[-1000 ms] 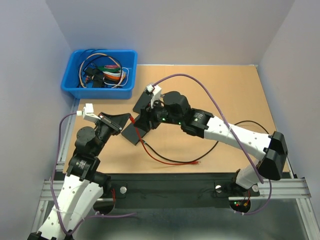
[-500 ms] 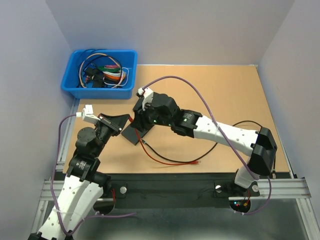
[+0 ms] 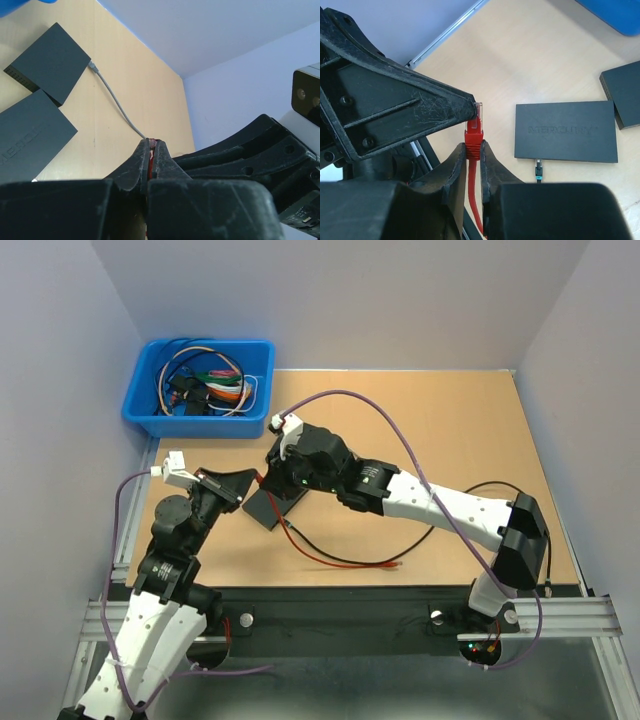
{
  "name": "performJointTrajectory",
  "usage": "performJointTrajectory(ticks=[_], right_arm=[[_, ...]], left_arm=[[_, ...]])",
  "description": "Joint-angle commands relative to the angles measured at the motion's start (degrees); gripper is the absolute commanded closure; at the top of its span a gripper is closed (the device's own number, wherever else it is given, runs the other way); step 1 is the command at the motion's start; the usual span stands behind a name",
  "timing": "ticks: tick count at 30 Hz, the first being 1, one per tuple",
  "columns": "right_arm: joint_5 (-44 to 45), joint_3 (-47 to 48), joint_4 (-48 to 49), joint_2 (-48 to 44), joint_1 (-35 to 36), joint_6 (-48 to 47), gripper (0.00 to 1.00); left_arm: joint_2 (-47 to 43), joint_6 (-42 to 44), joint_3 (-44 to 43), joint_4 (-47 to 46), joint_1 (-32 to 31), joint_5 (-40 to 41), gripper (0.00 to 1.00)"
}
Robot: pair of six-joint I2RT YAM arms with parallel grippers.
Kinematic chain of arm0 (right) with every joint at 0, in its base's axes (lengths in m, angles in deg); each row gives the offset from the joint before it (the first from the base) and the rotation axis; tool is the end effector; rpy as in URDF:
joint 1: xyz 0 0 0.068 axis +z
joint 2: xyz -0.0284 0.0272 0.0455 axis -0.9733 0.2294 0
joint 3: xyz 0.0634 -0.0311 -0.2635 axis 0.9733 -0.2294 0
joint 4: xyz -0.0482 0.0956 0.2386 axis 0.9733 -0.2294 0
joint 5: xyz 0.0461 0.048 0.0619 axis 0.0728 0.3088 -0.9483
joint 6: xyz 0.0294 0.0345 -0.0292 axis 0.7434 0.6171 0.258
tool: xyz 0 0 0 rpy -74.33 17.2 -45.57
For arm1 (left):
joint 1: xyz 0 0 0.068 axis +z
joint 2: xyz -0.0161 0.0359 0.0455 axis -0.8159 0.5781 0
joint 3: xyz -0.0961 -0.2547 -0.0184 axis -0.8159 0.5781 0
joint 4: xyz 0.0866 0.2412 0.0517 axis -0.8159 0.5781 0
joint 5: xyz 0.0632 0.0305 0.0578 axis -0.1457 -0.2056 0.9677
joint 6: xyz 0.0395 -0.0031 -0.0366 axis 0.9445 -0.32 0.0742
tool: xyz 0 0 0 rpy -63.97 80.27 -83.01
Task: Insert the plug into the switch port
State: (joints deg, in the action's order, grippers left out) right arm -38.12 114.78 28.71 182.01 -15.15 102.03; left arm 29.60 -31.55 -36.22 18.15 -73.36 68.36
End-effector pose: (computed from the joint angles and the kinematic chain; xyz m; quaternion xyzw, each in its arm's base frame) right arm 0.1887 0.3522 0.3556 -0.3104 0.7581 0.3839 0.4261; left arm 0.1227 -0.0446 0.3132 -0.1830 0.6633 -0.4530 0.5670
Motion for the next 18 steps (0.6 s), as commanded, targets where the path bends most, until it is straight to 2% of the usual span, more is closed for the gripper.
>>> performJointTrajectory(ticks=[1,3,4,6,7,9,13,18], right_arm=[[1.1,2.0,1.4,1.0,0.6,-0.6,0.98],[1.9,1.5,1.4,0.8,0.6,-0.6,1.00],[3.8,0.7,1.4,0.6,0.6,-0.7,1.00],[5.6,-0.2,1.4,0.0,0.6,-1.2,1.00],[6.6,-0.8,1.3,-0.4,0.6,-1.7,1.00],[9.8,-2.8,1.0,-1.4,0.2,-3.1,1.00],[12.3,-7.5,0.5,-3.4,-2.4,-4.5,1.00],[18.2,-13.3,-2.5,-6.4,-5.2,-8.4,1.00]], left_arm=[[-1.3,0.4,0.9,-2.8,-0.2,-0.4,1.00],[-1.5,0.8,1.1,-3.4,-0.2,-1.3,1.00],[-1.5,1.3,1.1,-3.6,-0.2,-1.6,0.92],[-1.1,2.6,1.1,-3.7,-0.2,-2.6,0.69],[-1.0,3.6,1.0,-3.7,-0.1,-2.9,0.49],[0.2,6.4,0.6,-1.7,-0.2,-2.1,0.33],[3.3,9.8,-0.2,2.1,-0.1,-0.1,0.27],[7.5,10.5,1.0,0.1,0.0,0.5,0.26]])
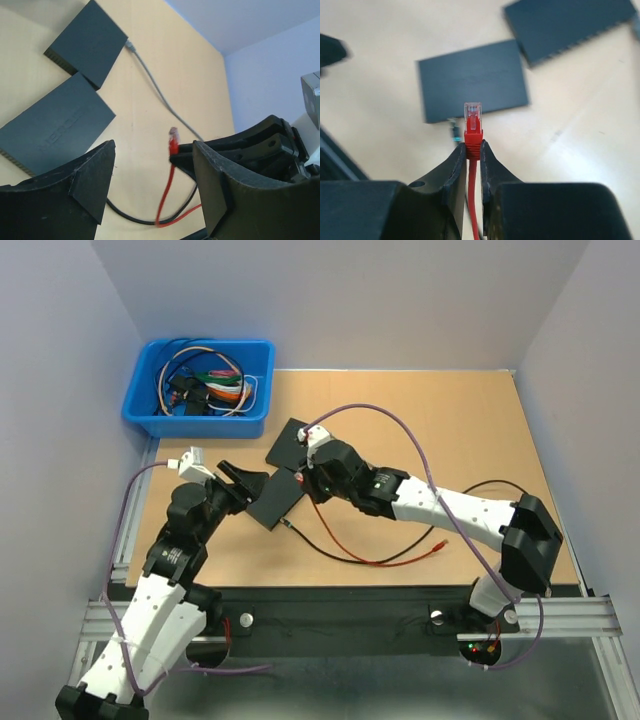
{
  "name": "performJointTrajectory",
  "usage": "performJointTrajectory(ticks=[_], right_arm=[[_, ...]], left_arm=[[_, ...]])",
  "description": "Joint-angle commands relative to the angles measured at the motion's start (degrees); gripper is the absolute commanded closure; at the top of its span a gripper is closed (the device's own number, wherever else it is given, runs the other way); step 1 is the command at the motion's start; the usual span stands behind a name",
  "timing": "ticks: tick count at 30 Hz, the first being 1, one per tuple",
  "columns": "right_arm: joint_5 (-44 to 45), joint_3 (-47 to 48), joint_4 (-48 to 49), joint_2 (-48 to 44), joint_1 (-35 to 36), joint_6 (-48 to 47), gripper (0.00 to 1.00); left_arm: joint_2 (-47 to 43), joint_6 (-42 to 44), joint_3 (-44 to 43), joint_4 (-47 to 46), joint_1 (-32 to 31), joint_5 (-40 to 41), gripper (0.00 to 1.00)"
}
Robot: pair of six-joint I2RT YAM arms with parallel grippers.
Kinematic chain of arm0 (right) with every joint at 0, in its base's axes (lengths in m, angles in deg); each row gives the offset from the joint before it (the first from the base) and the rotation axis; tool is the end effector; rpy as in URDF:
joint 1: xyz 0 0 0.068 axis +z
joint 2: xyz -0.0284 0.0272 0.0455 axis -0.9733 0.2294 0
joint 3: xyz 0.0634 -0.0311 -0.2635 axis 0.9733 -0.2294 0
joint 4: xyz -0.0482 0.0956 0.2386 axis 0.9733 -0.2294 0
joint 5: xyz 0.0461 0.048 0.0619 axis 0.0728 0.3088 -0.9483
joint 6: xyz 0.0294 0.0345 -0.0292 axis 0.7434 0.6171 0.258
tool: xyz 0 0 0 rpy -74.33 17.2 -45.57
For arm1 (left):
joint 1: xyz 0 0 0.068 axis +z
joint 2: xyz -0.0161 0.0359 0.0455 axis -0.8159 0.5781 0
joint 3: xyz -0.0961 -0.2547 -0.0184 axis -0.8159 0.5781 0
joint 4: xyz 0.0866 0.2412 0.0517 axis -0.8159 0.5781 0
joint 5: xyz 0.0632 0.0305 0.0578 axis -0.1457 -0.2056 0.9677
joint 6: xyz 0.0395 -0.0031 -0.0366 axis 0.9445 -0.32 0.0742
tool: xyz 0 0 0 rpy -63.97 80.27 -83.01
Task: Insert the plug into the switch port
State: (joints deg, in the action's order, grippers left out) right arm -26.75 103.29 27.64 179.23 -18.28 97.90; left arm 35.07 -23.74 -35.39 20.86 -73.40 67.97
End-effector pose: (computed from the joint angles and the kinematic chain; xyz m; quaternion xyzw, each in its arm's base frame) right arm 0.2025 0.3195 0.3014 -0.2856 0.8149 0.2444 0.4412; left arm 0.1404 -0.0509 0.2914 -0.1502 0.7274 -0.3871 0.5464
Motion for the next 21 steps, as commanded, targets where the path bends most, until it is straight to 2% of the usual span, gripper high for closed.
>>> performJointTrajectory(ticks=[1,11,21], right_arm=[[7.1,-2.2,-2.0,-3.3,-2.2,-4.6,1.00],[-0.7,-6.1,-1.8,4.6,-2.2,-1.8,1.00],[-6.8,-5.9,1.0,10.1,-2.2,-1.5,0.99]], left_arm=[[2.8,2.5,0.6,-3.5,0.0,0.9,0.26],[19.4,1.2,6.5,-19.5,4.0,-3.2,0.26],[30.4,3.1,6.1,-32.0,8.2,-5.2,0.27]])
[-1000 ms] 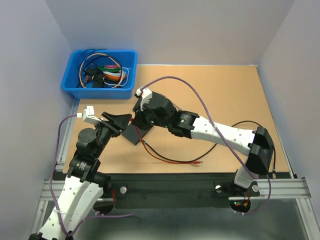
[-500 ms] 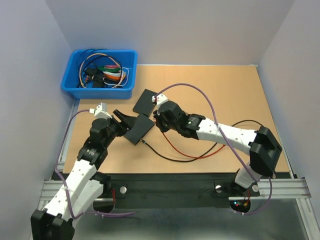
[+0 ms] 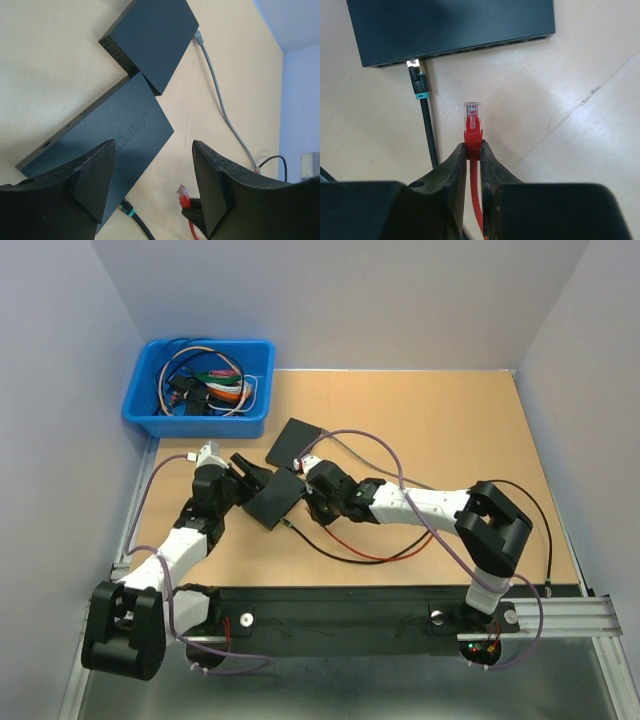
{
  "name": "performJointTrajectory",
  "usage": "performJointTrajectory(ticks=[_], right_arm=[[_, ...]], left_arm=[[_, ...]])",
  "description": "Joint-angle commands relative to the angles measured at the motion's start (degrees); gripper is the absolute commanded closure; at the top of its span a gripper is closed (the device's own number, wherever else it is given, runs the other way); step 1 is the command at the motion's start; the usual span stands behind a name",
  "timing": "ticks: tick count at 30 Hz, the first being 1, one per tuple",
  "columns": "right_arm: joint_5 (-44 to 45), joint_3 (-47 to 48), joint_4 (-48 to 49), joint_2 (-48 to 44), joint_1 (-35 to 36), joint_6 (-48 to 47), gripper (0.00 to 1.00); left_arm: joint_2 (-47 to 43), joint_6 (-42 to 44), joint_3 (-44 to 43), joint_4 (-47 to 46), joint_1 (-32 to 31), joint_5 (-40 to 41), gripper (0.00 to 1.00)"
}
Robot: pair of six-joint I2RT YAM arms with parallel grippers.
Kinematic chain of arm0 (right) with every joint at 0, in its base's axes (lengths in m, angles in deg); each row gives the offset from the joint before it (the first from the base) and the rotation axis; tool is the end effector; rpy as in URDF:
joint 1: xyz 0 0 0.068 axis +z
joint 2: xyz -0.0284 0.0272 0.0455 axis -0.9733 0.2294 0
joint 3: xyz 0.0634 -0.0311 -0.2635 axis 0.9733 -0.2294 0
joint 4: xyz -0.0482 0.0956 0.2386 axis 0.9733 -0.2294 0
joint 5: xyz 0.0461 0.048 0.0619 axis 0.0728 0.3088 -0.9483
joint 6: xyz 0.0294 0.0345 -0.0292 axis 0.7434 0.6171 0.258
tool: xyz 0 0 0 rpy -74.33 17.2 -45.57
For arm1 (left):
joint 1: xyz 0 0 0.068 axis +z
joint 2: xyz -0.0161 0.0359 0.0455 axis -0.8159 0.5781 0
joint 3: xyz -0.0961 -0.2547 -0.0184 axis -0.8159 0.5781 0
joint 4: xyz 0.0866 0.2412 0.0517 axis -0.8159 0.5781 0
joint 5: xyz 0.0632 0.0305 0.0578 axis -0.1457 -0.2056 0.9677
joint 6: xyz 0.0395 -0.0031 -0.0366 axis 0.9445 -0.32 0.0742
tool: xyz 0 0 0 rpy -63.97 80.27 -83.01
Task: Insert the plug into the switch port
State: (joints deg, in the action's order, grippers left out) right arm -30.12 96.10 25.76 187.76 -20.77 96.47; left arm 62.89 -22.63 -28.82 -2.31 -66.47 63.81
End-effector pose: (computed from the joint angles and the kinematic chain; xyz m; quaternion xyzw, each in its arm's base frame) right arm 0.2162 0.3142 0.2031 -0.3226 0.8731 0.1695 0.3238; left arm 0.2155 -0.0508 0.2118 -0.1868 0.7816 -0.3389 0.4893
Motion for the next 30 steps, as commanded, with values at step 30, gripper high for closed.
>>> performJointTrajectory(ticks=[30], right_arm=[[-0.1,13.1,2.9,14.2,0.3,0.5,1.00]], left_arm=[[27.1,1.9,6.9,-36.5,2.2,-11.2,0.37]])
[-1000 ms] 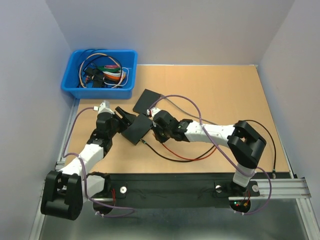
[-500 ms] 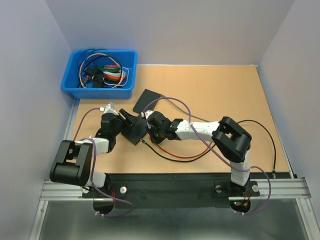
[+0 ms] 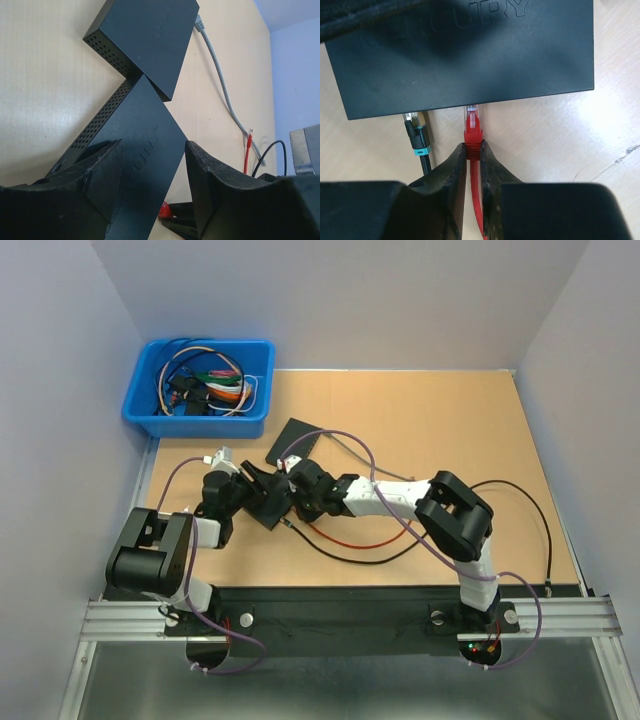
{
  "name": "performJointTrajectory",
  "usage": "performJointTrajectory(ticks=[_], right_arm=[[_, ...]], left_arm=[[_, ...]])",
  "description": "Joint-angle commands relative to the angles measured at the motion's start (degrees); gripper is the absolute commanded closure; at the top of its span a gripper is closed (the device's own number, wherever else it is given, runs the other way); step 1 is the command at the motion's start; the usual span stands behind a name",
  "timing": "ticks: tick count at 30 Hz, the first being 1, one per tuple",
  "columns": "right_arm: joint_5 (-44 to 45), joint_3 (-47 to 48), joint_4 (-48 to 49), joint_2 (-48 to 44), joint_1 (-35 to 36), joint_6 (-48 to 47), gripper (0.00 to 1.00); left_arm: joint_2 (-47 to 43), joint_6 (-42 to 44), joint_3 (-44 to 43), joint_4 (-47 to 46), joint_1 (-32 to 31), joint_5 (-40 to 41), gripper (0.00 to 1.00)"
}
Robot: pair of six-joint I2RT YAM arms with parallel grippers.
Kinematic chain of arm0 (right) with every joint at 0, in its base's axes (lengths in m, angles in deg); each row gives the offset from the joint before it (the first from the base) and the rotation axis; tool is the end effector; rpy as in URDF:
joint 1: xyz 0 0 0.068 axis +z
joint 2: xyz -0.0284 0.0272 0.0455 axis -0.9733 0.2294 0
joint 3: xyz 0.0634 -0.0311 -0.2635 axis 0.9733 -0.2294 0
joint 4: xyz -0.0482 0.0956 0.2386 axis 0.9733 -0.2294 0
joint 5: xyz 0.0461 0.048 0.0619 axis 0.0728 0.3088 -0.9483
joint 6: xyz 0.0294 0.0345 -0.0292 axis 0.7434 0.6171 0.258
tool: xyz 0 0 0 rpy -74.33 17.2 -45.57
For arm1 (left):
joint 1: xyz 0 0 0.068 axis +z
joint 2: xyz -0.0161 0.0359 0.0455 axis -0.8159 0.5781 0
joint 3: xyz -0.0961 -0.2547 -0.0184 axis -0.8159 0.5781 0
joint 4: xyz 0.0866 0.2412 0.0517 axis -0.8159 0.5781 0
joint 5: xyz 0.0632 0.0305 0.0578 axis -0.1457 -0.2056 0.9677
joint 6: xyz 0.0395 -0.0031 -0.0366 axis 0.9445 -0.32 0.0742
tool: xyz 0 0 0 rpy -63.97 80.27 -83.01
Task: Insert the plug into the switch port
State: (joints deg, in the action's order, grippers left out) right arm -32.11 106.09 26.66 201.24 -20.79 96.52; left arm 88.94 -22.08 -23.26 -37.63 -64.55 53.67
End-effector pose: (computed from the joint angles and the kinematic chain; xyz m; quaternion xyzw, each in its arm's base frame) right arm 0.2430 0.3557 0.1665 -0.3317 0.8788 0.1708 0.2975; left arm 0.2444 -0.0545 0.1477 -0.1339 0.7694 -0.3968 0.4823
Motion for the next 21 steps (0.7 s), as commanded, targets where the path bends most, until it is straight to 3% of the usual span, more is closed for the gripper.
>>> performJointTrajectory(ticks=[1,9,21], right_arm=[[2.0,3.3,2.0,1.1,0.3,0.4,1.00],[4.6,4.6,2.0,1.1,0.3,0.3,1.00],[0.6,7.2,2.0,2.1,0.3,0.2,1.00]], left_arm=[[1.2,1.5,1.3,-1.5,0.2,-1.4,0.37],[2.3,3.2,1.3,-1.0,0.2,-1.0,0.38],[4.2,4.9,0.3,0.2,0.1,-1.1,0.39]])
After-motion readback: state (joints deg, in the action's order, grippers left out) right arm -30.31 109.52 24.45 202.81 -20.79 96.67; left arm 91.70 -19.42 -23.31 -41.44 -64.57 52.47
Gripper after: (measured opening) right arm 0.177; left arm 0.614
